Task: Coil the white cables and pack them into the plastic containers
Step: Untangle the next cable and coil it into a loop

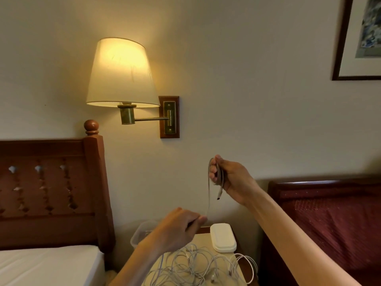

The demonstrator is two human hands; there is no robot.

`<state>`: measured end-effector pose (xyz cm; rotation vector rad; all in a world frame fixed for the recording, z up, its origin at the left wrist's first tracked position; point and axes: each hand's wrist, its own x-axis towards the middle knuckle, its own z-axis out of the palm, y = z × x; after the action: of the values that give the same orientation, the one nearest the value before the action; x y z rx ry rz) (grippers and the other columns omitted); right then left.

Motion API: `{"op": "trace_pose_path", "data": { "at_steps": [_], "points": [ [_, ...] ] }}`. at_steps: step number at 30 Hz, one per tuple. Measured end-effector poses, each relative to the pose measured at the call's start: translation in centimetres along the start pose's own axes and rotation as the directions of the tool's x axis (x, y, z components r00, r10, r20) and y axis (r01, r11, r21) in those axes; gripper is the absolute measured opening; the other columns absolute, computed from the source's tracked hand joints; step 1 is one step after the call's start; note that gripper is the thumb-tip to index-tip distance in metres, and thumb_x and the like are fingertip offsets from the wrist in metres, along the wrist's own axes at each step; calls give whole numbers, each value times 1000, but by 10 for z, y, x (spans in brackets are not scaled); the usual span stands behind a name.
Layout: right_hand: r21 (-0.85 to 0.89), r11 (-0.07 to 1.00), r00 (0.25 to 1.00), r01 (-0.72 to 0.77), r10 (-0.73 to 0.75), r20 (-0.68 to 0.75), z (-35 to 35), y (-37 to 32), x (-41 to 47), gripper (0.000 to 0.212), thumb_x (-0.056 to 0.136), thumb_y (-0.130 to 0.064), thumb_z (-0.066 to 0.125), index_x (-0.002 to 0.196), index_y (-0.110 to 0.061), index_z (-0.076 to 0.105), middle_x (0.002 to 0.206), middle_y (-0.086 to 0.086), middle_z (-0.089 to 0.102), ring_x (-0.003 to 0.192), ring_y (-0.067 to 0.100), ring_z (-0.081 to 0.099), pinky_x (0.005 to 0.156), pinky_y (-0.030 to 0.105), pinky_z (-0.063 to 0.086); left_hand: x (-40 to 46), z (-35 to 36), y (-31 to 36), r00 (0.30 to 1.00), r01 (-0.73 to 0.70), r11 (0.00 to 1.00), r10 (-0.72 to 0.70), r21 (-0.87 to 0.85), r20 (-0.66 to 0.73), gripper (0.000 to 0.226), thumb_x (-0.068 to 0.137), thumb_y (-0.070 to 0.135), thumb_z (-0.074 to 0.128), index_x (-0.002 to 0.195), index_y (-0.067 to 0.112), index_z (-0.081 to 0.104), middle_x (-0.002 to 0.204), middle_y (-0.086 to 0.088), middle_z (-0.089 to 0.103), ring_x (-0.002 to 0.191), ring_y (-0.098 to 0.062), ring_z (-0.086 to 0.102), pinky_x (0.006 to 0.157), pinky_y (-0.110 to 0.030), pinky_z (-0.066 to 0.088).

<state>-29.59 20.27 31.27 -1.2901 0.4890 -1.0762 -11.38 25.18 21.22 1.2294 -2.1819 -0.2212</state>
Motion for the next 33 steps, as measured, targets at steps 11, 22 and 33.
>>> {"op": "trace_pose_path", "data": {
  "at_steps": [11,22,33],
  "points": [
    [-656,712,964,251,-243,106,9,37,-13,40,104,-20,41,77,0,62,54,3,62,49,18,56,54,25,46,27,-54,27,880,-224,900,352,373,-321,28,101,40,45,77,29,55,55,19,38,46,1,39,53,-6,26],
    [-121,983,976,-137,155,154,0,25,-32,41,106,-26,28,76,-11,53,53,-3,25,45,10,25,48,21,24,46,-35,-1,872,-168,985,167,39,-460,50,96,62,34,66,24,47,50,11,38,47,-8,38,49,-26,32],
    [349,935,998,-57,46,40,-22,-28,-21,38,105,-29,30,79,-10,51,54,-6,33,45,8,39,45,16,39,16,24,-53,930,18,967,-109,-253,-350,34,103,36,37,72,25,44,62,14,41,56,-3,36,56,-25,30]
  ]
}}
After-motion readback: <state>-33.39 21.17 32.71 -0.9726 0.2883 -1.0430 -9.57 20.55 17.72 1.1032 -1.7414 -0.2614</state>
